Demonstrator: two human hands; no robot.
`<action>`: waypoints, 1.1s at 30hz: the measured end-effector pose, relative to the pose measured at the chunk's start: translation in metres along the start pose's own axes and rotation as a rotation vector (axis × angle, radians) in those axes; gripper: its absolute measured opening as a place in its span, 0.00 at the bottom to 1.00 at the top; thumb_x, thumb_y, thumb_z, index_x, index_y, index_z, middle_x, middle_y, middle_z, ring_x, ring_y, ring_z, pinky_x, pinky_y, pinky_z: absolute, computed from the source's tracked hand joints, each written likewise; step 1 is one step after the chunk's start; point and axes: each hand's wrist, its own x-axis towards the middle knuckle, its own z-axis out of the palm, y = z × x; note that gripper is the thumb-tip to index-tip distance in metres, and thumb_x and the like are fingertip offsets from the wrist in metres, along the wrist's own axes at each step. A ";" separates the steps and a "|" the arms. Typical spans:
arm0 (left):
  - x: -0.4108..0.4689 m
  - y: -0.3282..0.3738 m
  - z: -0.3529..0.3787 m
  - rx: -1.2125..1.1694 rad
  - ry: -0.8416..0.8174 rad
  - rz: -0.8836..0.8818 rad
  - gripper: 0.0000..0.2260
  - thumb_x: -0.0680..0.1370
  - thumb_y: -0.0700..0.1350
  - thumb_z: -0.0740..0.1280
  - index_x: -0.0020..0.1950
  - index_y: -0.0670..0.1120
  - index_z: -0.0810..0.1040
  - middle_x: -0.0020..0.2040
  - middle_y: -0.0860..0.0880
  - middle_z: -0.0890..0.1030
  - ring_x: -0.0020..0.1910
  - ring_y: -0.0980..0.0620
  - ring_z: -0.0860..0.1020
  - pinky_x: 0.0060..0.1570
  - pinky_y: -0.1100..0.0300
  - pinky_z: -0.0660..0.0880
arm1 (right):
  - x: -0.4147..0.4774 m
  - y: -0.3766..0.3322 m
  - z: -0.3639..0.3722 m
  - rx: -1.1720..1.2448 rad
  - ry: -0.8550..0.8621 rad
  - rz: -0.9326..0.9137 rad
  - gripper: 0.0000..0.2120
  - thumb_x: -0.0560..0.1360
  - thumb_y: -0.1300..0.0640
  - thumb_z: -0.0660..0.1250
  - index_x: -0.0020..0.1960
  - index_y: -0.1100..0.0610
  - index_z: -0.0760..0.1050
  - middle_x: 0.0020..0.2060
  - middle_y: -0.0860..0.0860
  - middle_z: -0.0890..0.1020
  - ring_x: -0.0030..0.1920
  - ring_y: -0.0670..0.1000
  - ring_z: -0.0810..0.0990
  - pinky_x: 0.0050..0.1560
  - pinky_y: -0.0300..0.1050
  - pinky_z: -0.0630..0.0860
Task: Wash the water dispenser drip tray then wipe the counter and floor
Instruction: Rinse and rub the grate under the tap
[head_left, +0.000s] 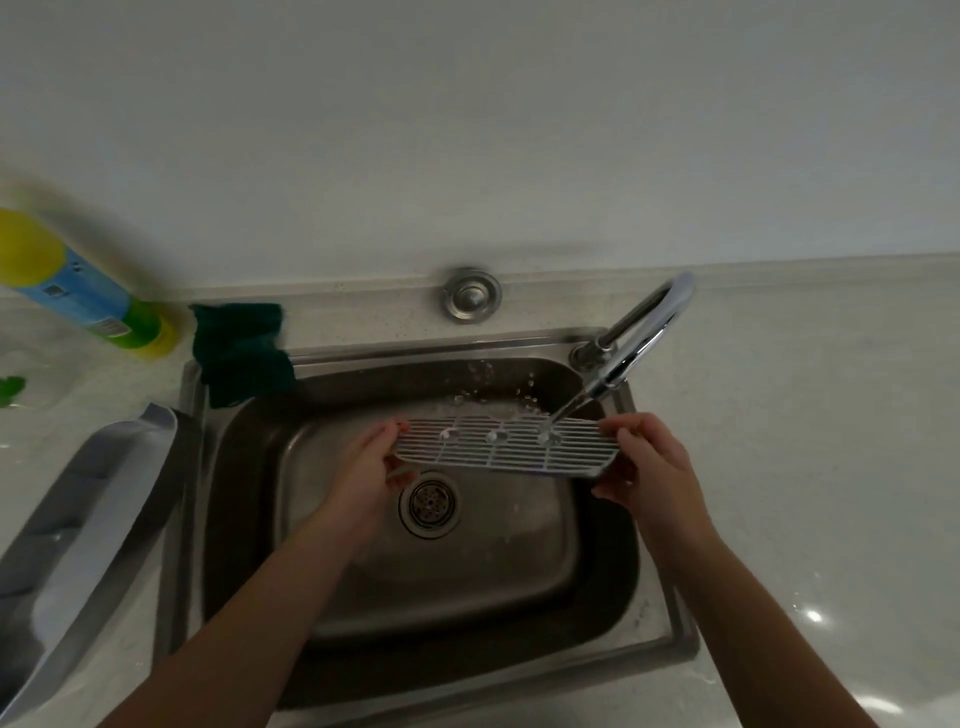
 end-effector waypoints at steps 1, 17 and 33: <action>0.002 0.003 0.006 -0.049 -0.022 0.024 0.12 0.85 0.45 0.62 0.65 0.45 0.80 0.56 0.42 0.86 0.47 0.48 0.86 0.40 0.56 0.81 | -0.004 0.006 -0.006 -0.013 0.020 -0.002 0.11 0.85 0.57 0.60 0.55 0.46 0.79 0.50 0.49 0.87 0.48 0.51 0.88 0.40 0.41 0.83; -0.059 0.008 0.080 0.039 -0.254 0.172 0.16 0.82 0.36 0.66 0.68 0.48 0.79 0.58 0.44 0.86 0.58 0.44 0.85 0.57 0.48 0.83 | 0.013 0.073 -0.048 0.107 0.322 0.286 0.11 0.81 0.62 0.63 0.64 0.59 0.75 0.50 0.53 0.83 0.47 0.54 0.85 0.36 0.46 0.83; -0.028 0.003 0.038 -0.316 -0.138 0.079 0.10 0.80 0.40 0.68 0.61 0.46 0.83 0.57 0.43 0.86 0.55 0.44 0.85 0.57 0.45 0.81 | -0.004 0.051 0.020 -0.055 0.004 0.211 0.05 0.82 0.64 0.63 0.51 0.58 0.77 0.46 0.55 0.85 0.41 0.48 0.87 0.39 0.41 0.83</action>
